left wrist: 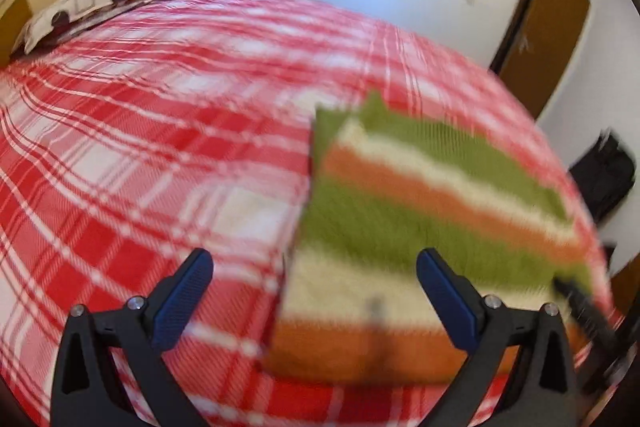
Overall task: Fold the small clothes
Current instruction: 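Grasp the side edge of the striped sweater with the left gripper, then lift and fold the held side over the sweater with the left gripper, then press the folded sweater flat with the right gripper, then grasp the end of the folded sweater with the right gripper, then lift the held end and fold it over the sweater with the right gripper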
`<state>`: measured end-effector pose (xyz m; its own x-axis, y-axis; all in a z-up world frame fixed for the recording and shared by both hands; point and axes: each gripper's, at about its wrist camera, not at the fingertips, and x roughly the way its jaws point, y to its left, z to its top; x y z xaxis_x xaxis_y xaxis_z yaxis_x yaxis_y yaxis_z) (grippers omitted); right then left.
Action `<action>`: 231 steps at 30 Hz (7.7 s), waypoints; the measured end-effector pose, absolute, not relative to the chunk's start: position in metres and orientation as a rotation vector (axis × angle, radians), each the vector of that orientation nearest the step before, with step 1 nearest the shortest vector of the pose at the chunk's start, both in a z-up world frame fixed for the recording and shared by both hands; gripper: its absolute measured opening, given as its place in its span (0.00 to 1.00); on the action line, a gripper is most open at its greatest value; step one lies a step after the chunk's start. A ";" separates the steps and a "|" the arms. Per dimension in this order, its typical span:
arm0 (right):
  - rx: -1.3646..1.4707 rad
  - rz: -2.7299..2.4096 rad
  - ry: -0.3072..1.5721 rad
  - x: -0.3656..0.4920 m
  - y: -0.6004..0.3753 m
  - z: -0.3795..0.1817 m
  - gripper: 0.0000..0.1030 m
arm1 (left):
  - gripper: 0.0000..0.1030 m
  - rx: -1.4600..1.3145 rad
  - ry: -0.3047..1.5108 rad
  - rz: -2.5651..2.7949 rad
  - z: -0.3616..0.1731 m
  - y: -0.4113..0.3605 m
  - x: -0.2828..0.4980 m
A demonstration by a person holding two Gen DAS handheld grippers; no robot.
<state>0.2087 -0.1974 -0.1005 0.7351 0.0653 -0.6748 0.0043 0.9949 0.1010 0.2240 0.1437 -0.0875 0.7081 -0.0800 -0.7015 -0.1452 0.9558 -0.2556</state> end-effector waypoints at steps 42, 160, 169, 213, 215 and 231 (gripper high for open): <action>0.163 0.069 0.714 0.203 -0.206 -0.101 0.58 | 0.15 -0.259 0.922 0.029 -0.101 0.108 0.291; 0.244 0.053 0.722 0.224 -0.342 -0.071 0.34 | 1.00 0.034 0.800 -0.161 -0.072 -0.044 0.209; 0.109 0.138 0.634 0.132 -0.286 -0.060 0.34 | 1.00 -0.015 0.831 -0.174 -0.076 -0.039 0.203; 0.358 0.218 0.836 0.225 -0.306 -0.115 0.41 | 0.70 -0.209 0.978 -0.395 -0.100 -0.102 0.290; 0.382 0.203 0.826 0.221 -0.303 -0.111 0.34 | 0.58 -0.211 0.968 -0.387 -0.097 -0.101 0.292; 0.325 0.114 0.562 0.148 -0.329 -0.023 0.28 | 0.37 -0.063 0.812 -0.436 -0.034 -0.151 0.259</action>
<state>0.1479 -0.3289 -0.0227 0.8412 0.1940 -0.5047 -0.0178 0.9428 0.3328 0.2588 -0.1507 -0.0336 0.6044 -0.4007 -0.6886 0.3530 0.9095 -0.2194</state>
